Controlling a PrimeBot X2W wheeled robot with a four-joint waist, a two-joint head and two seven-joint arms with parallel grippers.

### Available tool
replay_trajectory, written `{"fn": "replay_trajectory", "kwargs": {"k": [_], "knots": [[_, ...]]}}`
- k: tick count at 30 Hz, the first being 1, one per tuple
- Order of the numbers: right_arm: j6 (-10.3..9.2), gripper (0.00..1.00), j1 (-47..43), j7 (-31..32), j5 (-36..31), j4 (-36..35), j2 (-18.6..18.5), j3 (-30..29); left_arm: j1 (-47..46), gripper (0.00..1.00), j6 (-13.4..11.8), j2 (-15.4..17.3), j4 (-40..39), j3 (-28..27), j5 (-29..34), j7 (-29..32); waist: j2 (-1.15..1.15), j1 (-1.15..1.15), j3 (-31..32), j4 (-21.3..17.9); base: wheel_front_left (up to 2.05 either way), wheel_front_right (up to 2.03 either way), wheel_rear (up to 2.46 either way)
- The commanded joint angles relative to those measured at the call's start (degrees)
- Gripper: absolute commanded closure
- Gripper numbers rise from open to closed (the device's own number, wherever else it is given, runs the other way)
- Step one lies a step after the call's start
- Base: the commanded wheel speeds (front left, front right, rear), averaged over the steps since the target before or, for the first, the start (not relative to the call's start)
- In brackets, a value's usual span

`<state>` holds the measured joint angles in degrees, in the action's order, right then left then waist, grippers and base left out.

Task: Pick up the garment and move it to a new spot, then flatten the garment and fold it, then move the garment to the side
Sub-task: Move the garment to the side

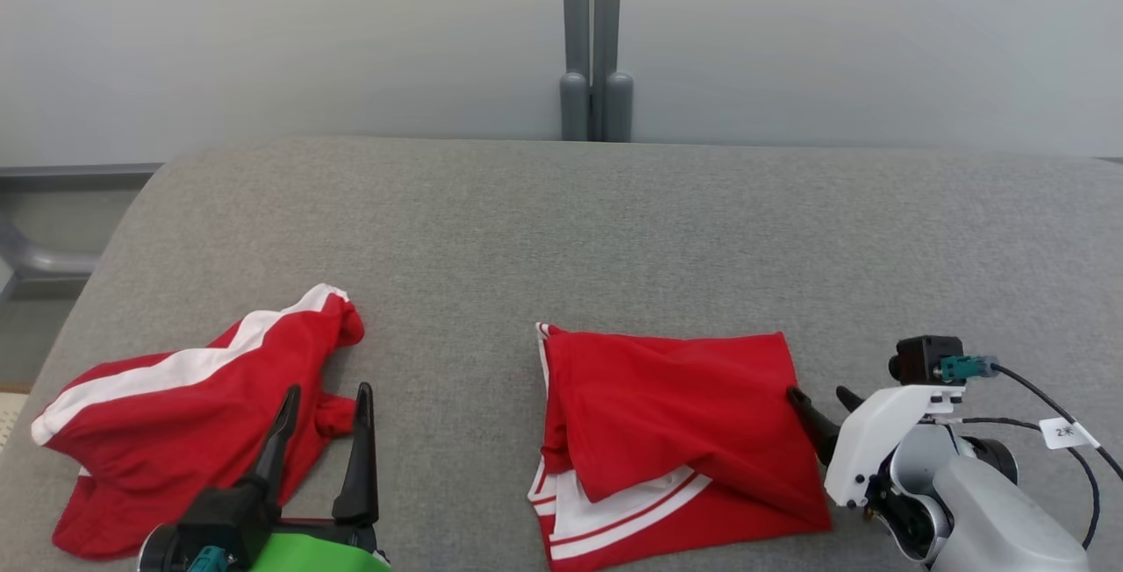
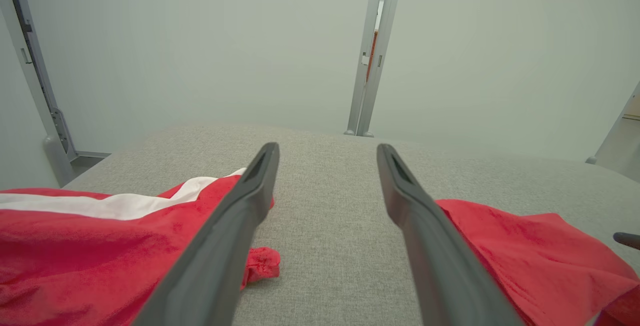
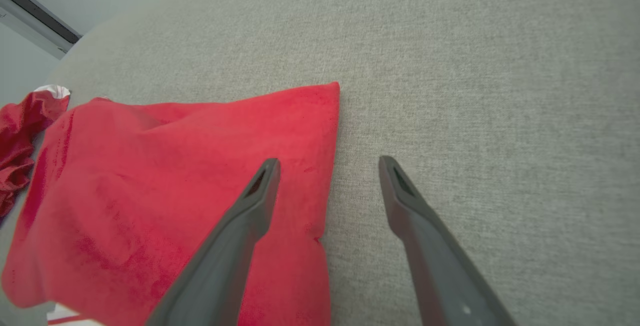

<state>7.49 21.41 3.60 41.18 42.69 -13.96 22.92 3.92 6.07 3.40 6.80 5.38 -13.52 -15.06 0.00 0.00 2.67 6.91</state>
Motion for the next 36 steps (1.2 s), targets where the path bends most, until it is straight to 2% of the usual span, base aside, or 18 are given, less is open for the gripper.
{"fn": "replay_trajectory", "kwargs": {"k": [1,6,7,8,10,11,12,21,29,36], "knots": [[-0.01,0.0,0.95,0.96,0.09,1.92,0.09,0.24,-0.97,0.0,0.28,0.12,0.38,-0.03,0.18,-0.14,0.0,0.0,-0.45,2.37,0.0,0.0,0.0],[-0.01,0.0,2.47,5.34,2.32,8.12,2.22,0.54,-1.45,0.0,0.51,0.44,1.33,-0.13,0.08,-0.14,0.0,0.0,-0.49,3.65,0.0,0.0,0.0],[-0.01,0.09,2.39,6.35,2.85,8.79,2.47,0.8,-1.44,0.0,0.56,0.42,1.54,-0.08,-0.04,-0.14,0.0,0.0,-0.48,3.7,0.0,0.0,0.0],[-0.01,0.51,2.31,7.57,3.23,9.58,2.65,1.27,-1.42,0.0,0.64,0.39,1.73,0.12,-0.17,-0.14,0.0,0.0,-0.44,3.69,0.0,0.0,0.0],[-0.01,0.6,2.54,8.89,4.05,10.43,2.98,1.8,-1.39,0.0,0.74,0.29,1.99,0.51,-0.33,-0.14,0.0,0.0,-0.34,3.5,0.0,0.0,0.0],[-0.01,0.69,2.75,9.12,4.31,10.47,3.05,2.08,-1.44,0.0,0.76,0.26,2.08,0.6,-0.38,-0.14,0.0,0.0,-0.29,3.35,0.0,0.0,0.0],[-0.01,1.0,3.14,8.7,4.66,10.06,2.95,2.32,-1.55,0.0,0.79,0.22,2.13,0.68,-0.4,-0.14,0.0,0.0,-0.22,3.1,0.0,0.0,0.0],[-0.03,1.0,7.73,1.23,4.91,6.43,-1.75,3.67,-2.63,0.0,0.98,-0.09,1.55,1.67,-0.68,-0.14,0.0,0.0,-0.59,-1.58,0.0,0.0,0.0],[-0.03,1.0,12.31,-0.73,5.41,5.67,-6.59,5.48,-6.7,0.0,1.27,-0.35,0.83,5.76,-1.44,-0.08,0.0,0.0,-2.26,-10.32,0.0,0.0,0.0],[-0.03,1.0,15.04,-1.83,6.8,5.07,-8.08,7.06,-10.42,0.0,1.37,-0.43,1.87,8.91,-1.74,-0.07,0.0,0.0,-4.48,-18.02,0.0,0.0,0.0]]}}
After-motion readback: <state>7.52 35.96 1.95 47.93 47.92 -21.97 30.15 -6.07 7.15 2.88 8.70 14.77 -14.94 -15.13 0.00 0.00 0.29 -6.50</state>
